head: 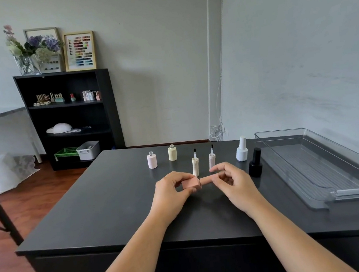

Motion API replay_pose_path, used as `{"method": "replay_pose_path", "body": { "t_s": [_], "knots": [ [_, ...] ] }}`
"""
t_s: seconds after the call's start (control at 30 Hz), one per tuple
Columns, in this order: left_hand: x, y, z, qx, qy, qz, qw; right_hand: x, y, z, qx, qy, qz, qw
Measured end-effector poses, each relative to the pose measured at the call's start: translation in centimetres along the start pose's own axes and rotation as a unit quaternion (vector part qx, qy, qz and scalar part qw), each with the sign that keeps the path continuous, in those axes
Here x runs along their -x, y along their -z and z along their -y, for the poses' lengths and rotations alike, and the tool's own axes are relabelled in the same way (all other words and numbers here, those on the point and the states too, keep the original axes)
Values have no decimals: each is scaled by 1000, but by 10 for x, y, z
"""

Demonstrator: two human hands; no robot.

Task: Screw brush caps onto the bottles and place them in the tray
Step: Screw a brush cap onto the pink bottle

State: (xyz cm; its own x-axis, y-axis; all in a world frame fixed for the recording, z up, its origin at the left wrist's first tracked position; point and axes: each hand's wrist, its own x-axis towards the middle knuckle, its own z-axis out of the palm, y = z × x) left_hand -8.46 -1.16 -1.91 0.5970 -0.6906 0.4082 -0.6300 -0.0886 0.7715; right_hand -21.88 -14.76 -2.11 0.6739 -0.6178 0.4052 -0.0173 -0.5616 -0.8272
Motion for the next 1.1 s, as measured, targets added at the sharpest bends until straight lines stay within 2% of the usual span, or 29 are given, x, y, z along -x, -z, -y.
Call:
{"method": "replay_pose_path", "body": {
  "t_s": [0.2, 0.37, 0.57, 0.73, 0.9, 1.1],
  "knots": [
    [0, 0, 0, 3, 3, 6, 1000, -1, -1, 0, 32, -36, -15, 999],
    [0, 0, 0, -2, 2, 7, 1000, 0, 0, -1, 26, 1, 12, 1000],
    [0, 0, -1, 9, 5, 7, 1000, -1, -1, 1, 47, -30, 0, 998],
    [-1, 0, -1, -4, 3, 5, 1000, 1, 0, 2, 45, 11, 31, 998],
    [0, 0, -3, -9, -2, 12, 1000, 0, 1, 0, 62, -10, 40, 997],
    [0, 0, -2, -6, -3, 3, 1000, 0, 1, 2, 55, 13, 52, 997]
  ]
}}
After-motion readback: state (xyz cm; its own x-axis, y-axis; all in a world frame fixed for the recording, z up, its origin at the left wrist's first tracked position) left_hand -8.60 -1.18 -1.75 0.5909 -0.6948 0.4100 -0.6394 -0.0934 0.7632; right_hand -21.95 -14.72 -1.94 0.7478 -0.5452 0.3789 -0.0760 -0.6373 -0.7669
